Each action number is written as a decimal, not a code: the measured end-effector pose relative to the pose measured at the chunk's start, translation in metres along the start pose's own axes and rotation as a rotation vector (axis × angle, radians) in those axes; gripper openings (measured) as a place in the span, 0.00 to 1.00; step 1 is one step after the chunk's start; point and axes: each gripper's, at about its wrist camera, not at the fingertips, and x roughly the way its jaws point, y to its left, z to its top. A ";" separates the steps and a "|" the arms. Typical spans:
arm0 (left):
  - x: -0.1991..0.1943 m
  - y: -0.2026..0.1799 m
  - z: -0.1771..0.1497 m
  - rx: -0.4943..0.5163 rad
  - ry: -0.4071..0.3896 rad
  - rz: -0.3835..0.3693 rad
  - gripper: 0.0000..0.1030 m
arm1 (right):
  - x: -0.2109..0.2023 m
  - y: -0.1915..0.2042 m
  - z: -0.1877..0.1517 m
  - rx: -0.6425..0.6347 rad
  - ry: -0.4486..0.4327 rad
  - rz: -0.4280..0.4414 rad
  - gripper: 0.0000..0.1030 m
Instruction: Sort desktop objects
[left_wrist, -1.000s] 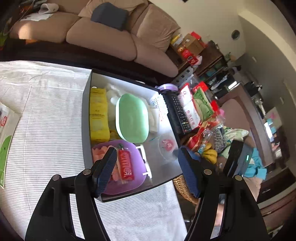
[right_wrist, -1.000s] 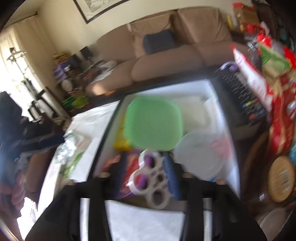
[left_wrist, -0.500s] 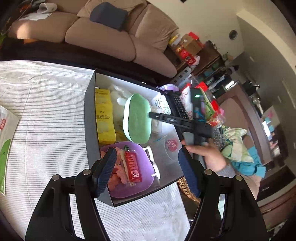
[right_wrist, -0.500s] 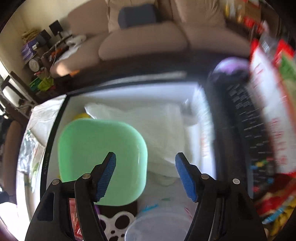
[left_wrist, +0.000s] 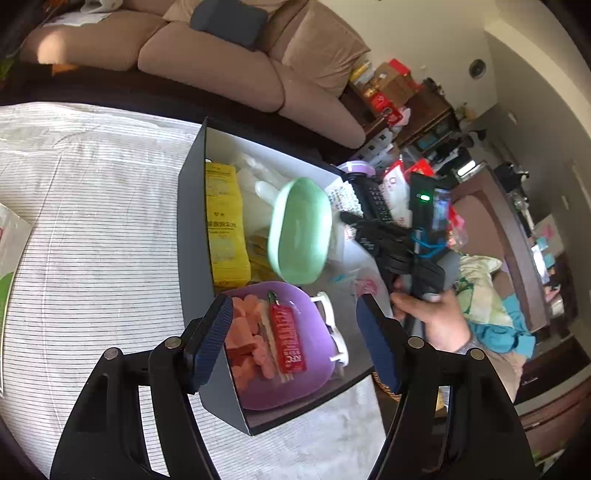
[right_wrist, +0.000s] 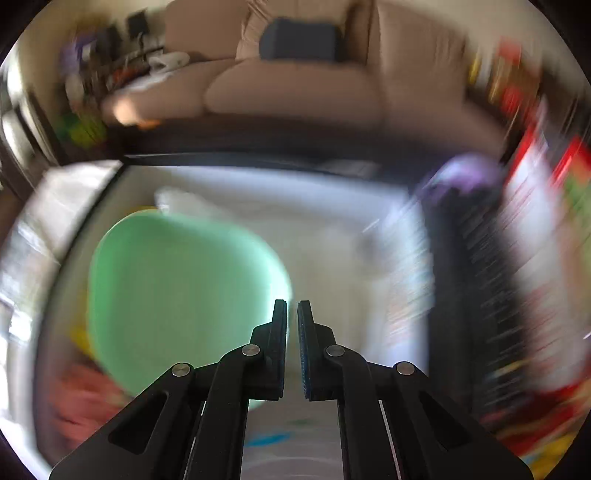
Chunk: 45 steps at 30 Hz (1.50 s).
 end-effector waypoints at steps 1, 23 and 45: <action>0.001 0.000 0.000 0.002 -0.002 0.005 0.65 | -0.006 -0.001 -0.001 -0.025 -0.026 -0.041 0.05; 0.131 -0.070 0.069 0.387 0.188 0.335 0.56 | 0.033 -0.033 0.020 0.131 0.087 0.286 0.13; 0.186 -0.055 0.016 0.427 0.260 0.442 0.22 | -0.016 0.006 -0.011 -0.208 -0.023 0.133 0.11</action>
